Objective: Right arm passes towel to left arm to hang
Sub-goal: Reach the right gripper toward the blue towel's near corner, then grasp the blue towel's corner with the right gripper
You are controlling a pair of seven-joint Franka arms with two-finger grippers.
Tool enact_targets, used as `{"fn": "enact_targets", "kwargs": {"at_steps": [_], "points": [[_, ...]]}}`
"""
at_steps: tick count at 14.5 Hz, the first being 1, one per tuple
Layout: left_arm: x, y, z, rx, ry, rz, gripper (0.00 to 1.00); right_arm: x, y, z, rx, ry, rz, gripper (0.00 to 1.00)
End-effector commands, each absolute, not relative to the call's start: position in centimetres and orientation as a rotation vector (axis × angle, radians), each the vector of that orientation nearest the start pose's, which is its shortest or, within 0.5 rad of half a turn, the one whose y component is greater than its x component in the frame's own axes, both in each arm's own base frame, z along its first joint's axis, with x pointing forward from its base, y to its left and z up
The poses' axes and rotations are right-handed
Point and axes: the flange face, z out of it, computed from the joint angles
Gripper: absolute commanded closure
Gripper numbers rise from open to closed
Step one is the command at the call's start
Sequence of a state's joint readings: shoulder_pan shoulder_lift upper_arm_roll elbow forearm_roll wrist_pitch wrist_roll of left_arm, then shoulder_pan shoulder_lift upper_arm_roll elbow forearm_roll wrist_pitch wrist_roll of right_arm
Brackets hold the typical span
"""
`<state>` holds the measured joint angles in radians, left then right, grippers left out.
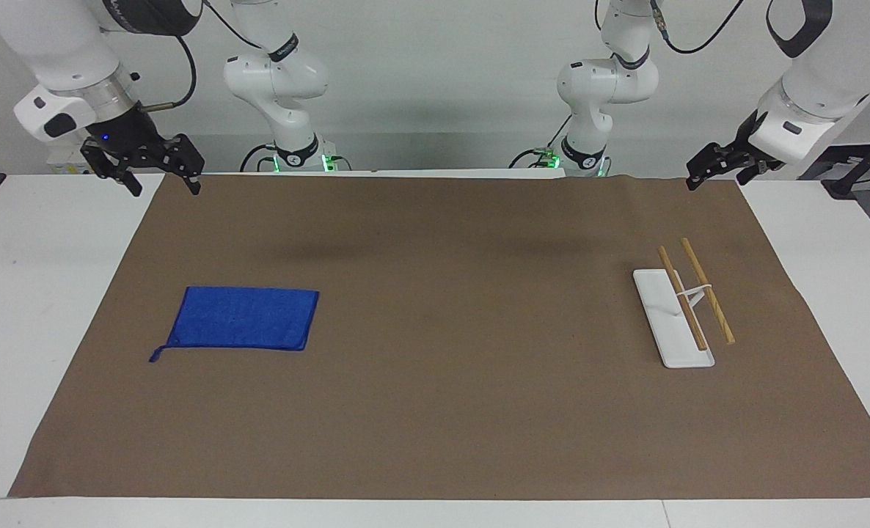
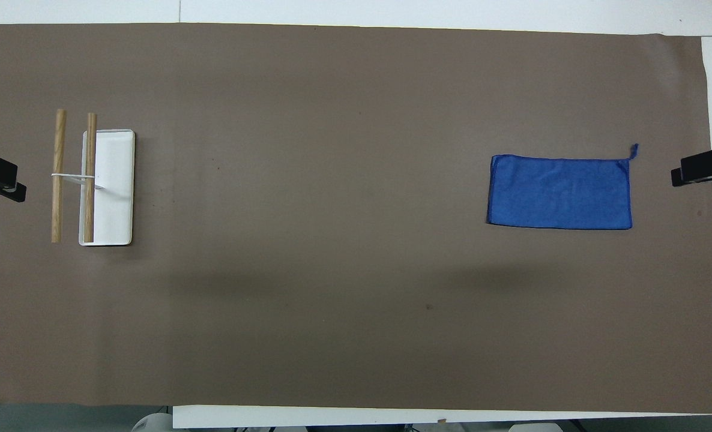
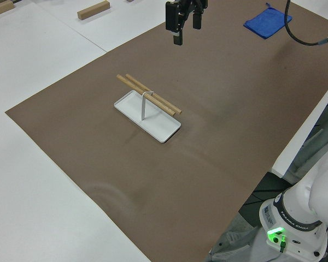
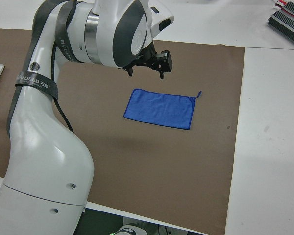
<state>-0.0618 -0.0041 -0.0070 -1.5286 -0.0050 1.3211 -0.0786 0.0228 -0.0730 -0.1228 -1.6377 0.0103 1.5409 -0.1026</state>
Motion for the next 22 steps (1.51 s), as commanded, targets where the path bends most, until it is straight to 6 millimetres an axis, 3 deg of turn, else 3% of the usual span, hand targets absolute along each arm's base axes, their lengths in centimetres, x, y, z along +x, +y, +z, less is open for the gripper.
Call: {"fn": "enact_targets", "kwargs": {"at_steps": [1,6,11,18,22], "points": [[52.0,-3.5,62.6,-3.122,-0.01,0.31,0.0,52.7,-5.9,62.9,-3.127,0.04,0.056,0.0],[52.0,-3.5,62.6,-3.122,-0.01,0.31,0.0,52.8,-5.9,62.0,-3.127,-0.029,0.054,0.0],[52.0,-3.5,62.6,-3.122,-0.01,0.31,0.0,53.5,-8.3,53.8,-3.126,-0.055,0.024,0.0],[52.0,-3.5,62.6,-3.122,-0.01,0.31,0.0,53.4,-7.8,40.8,-3.146,-0.059,-0.168,0.0],[52.0,-3.5,62.6,-3.122,-0.01,0.31,0.0,53.6,-8.1,35.7,-3.155,-0.133,-0.124,0.0]]}}
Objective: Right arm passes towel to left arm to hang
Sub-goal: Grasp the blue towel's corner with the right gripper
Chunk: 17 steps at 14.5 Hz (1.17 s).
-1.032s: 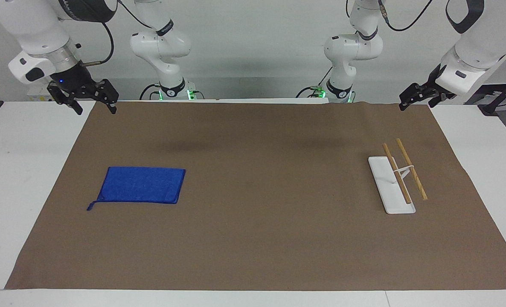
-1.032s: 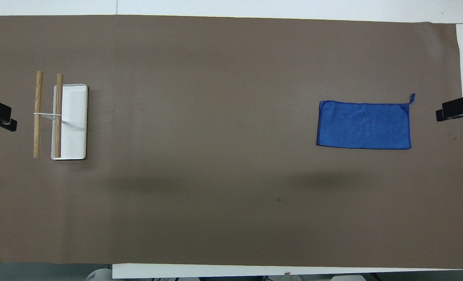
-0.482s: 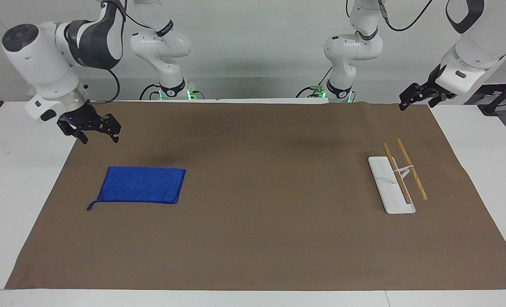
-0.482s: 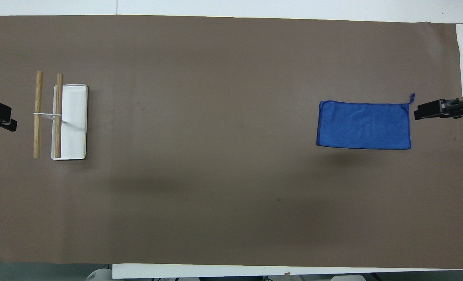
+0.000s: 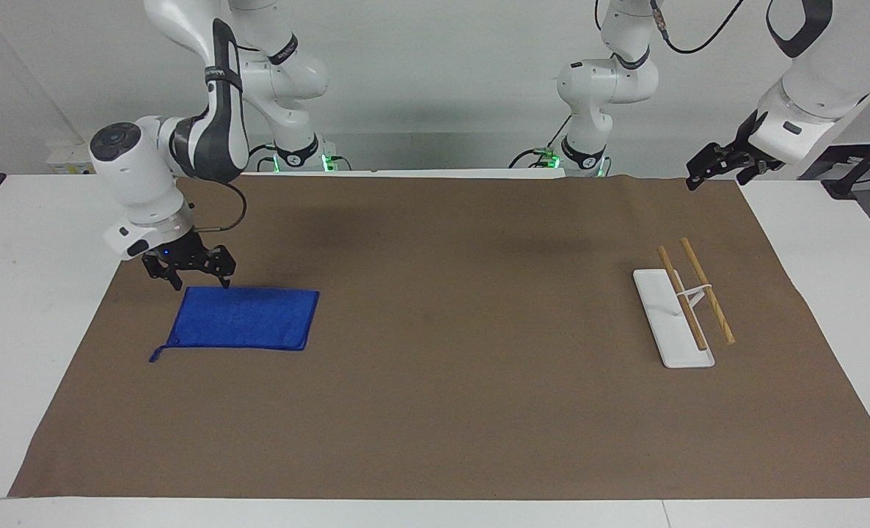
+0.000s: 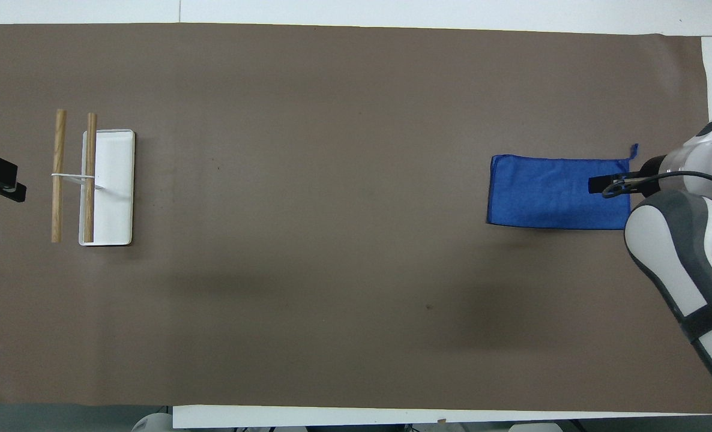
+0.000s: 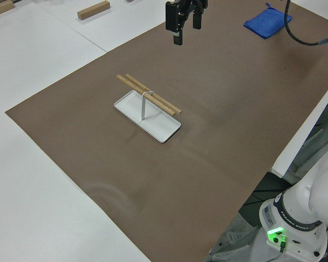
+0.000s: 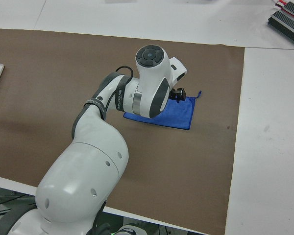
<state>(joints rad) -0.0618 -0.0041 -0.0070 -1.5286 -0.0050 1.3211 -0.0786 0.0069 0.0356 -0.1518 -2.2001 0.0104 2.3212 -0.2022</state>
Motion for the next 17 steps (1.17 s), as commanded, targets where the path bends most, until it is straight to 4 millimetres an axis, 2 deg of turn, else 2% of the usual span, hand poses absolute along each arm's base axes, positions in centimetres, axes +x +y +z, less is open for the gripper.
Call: {"fn": "enact_targets", "kwargs": {"at_steps": [1,7,9,12,15,17], "points": [[52.0,-3.5,62.6,-3.122,-0.01,0.31,0.0,53.5,-8.1,34.6,-3.158,-0.133,-0.128,0.0],[52.0,-3.5,62.6,-3.122,-0.01,0.31,0.0,53.3,-10.2,29.7,-3.128,-0.139,-0.082,0.0],[52.0,-3.5,62.6,-3.122,-0.01,0.31,0.0,53.3,-10.4,29.5,-3.13,-0.146,-0.084,0.03],[52.0,-3.5,62.6,-3.122,-0.01,0.31,0.0,53.4,-10.3,29.3,-3.13,-0.149,-0.085,0.18],[52.0,-3.5,62.6,-3.122,-0.01,0.31,0.0,53.6,-10.0,28.3,-3.13,-0.16,-0.062,0.24],[52.0,-3.5,62.6,-3.122,-0.01,0.31,0.0,53.7,-9.7,28.3,-3.129,-0.166,-0.065,0.27]]}}
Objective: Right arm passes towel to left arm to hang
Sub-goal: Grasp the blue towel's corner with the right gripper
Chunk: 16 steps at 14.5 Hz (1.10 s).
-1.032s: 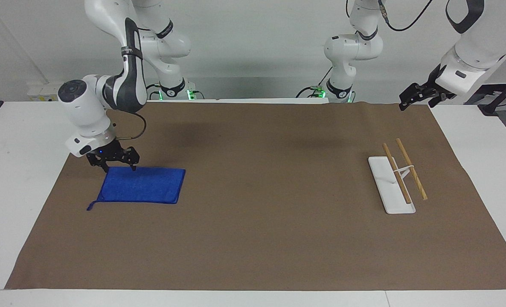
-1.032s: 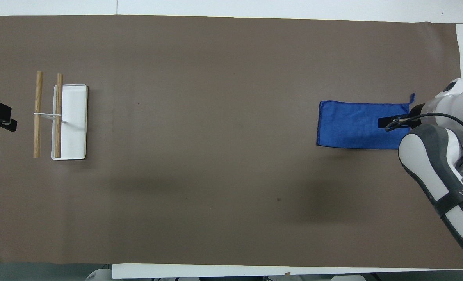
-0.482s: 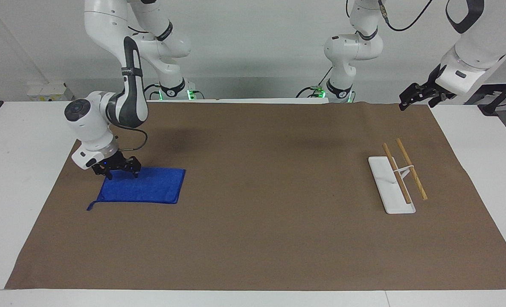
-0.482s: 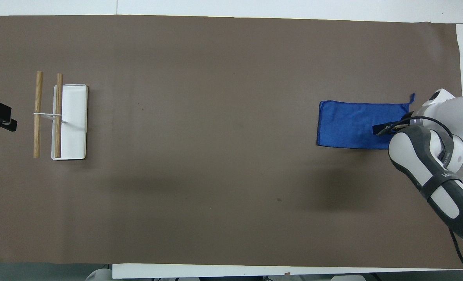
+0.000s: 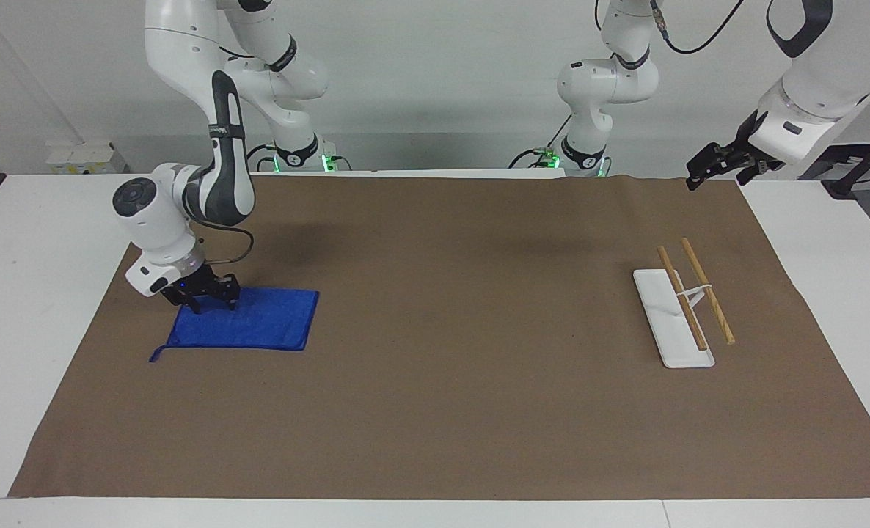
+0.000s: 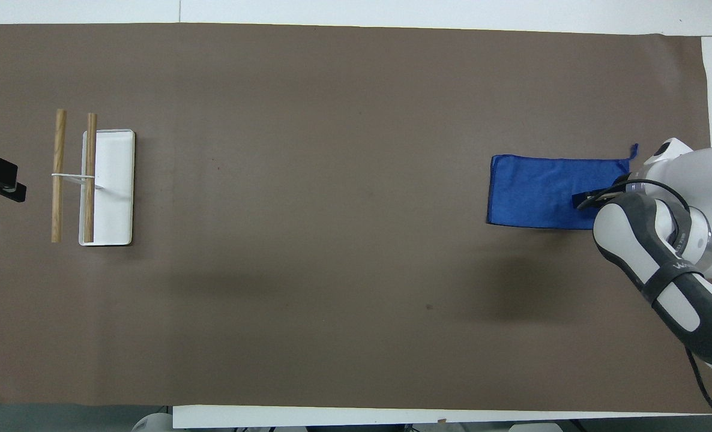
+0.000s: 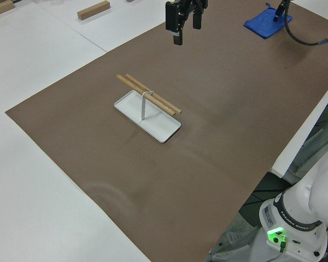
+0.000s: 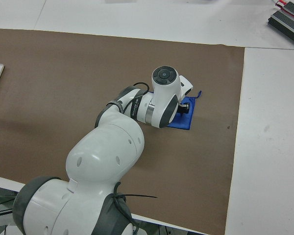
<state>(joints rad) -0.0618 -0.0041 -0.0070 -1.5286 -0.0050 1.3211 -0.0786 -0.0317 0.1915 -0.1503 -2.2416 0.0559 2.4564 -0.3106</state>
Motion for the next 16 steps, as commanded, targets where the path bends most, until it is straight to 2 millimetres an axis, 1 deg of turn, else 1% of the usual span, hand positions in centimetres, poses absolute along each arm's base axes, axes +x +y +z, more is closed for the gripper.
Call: {"fn": "enact_targets", "kwargs": {"at_steps": [1,2,3,4,6,7,8,10,12,14,16], "points": [[52.0,-3.5,62.6,-3.122,-0.01,0.31,0.0,53.7,-9.7,28.3,-3.13,-0.168,-0.065,0.29],[52.0,-3.5,62.6,-3.122,-0.01,0.31,0.0,53.8,-9.6,28.4,-3.129,-0.168,-0.067,0.31],[52.0,-3.5,62.6,-3.122,-0.01,0.31,0.0,53.8,-9.6,28.3,-3.128,-0.173,-0.065,0.37],[52.0,-3.5,62.6,-3.122,-0.01,0.31,0.0,53.7,-9.7,28.3,-3.128,-0.173,-0.065,0.48],[52.0,-3.5,62.6,-3.122,-0.01,0.31,0.0,53.8,-9.6,28.3,-3.128,-0.178,-0.065,0.83],[52.0,-3.5,62.6,-3.122,-0.01,0.31,0.0,53.8,-9.6,28.3,-3.128,-0.178,-0.065,0.97],[52.0,-3.5,62.6,-3.122,-0.01,0.31,0.0,53.8,-9.6,28.3,-3.128,-0.178,-0.065,1.0],[52.0,-3.5,62.6,-3.122,-0.01,0.31,0.0,53.8,-9.8,28.4,-3.127,-0.174,-0.065,1.0],[52.0,-3.4,62.6,-3.121,-0.017,0.317,0.0,54.0,-9.8,28.9,-3.11,-0.127,-0.076,1.0],[51.9,-2.6,62.3,-3.119,-0.062,0.324,0.0,54.2,-9.3,29.8,-3.076,-0.069,-0.059,1.0],[52.1,-2.4,62.3,-3.12,-0.157,0.306,0.0,54.7,-8.5,32.1,-3.049,-0.004,-0.006,1.0]]}}
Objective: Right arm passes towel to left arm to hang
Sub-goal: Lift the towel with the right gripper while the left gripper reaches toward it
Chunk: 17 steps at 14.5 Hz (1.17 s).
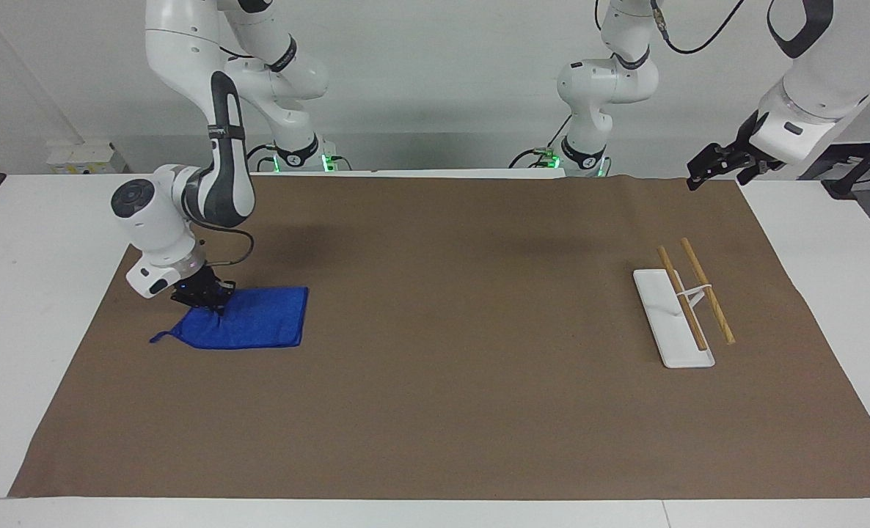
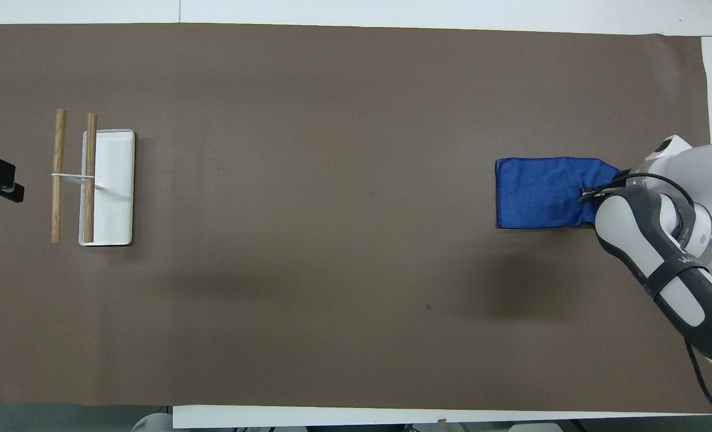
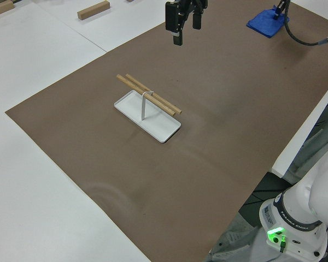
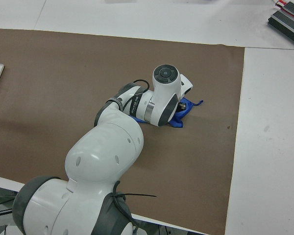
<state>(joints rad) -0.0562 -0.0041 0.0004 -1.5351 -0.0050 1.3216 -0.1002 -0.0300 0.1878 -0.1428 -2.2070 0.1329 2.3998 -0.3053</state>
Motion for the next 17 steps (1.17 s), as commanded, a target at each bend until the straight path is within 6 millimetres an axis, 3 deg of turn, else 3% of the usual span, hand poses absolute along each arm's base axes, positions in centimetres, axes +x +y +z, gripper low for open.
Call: {"fn": "enact_targets", "kwargs": {"at_steps": [1,8,11,15,17], "points": [[52.2,-2.4,62.4,-3.116,-0.231,0.285,0.0,54.8,-8.0,33.5,-3.039,0.035,0.007,1.0],[51.9,-5.0,60.3,-3.116,-1.096,0.305,0.0,56.3,7.7,43.7,-2.978,0.433,0.162,1.0],[50.8,-6.3,58.5,-3.036,-1.521,0.38,0.0,55.3,16.0,46.3,-2.927,0.635,0.178,1.0],[49.7,-7.0,57.3,-2.841,-2.092,0.577,0.0,53.5,27.5,50.3,-2.685,0.904,0.212,1.0],[48.8,-7.7,56.2,-2.758,-2.194,0.608,0.0,52.3,31.9,52.3,-2.557,1.003,0.216,1.0]]}}
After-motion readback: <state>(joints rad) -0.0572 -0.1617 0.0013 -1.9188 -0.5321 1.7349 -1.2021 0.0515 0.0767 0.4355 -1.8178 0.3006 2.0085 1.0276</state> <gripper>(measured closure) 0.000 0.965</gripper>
